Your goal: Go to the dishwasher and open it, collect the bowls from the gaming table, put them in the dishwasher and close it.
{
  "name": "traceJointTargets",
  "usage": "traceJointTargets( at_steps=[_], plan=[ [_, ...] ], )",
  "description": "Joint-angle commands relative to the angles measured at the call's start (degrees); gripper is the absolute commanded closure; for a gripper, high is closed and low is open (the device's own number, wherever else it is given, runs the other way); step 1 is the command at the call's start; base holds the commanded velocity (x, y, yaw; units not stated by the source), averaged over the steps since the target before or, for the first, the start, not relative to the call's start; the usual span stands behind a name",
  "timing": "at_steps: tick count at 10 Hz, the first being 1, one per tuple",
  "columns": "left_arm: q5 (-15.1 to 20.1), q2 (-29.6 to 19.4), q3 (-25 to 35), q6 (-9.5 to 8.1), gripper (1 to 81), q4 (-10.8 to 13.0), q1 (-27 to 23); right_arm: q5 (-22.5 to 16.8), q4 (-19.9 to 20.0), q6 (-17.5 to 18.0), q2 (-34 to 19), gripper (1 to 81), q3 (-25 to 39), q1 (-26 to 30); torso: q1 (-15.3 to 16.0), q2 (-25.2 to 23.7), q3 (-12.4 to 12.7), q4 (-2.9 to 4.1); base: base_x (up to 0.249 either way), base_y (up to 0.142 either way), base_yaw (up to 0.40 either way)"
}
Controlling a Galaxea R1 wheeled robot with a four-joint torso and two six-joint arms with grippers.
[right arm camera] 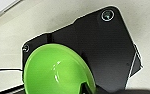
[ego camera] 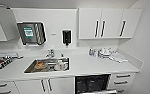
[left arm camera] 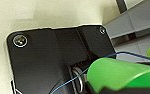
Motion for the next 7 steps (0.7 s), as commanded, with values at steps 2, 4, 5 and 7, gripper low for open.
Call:
traceJointTargets(
  at_steps=[2,4,5,7],
  plan=[
    [1.12,-0.82,0.25,0.12,81.1,0.37,-2.5,-2.04,-0.16,-0.1,-0.18,81.1,0.25,2.77,0.01,0.0,0.0,0.0,0.144,0.0,0.0],
    [1.12,-0.74,0.25,0.12,81.1,0.46,-2.5,-2.04,-0.16,-0.1,-0.18,81.1,0.25,2.69,0.01,0.0,0.0,0.0,0.144,0.0,0.0],
    [1.12,-0.74,0.25,0.12,81.1,0.46,-2.5,-2.04,-0.16,-0.1,-0.18,81.1,0.25,2.77,0.01,0.0,0.0,0.0,0.144,0.0,0.0],
    [1.12,-0.82,0.16,0.12,81.1,0.46,-2.5,-2.04,-0.16,-0.28,-0.01,81.1,0.26,2.86,0.01,0.0,0.0,0.0,0.144,0.0,0.0]
  ],
)
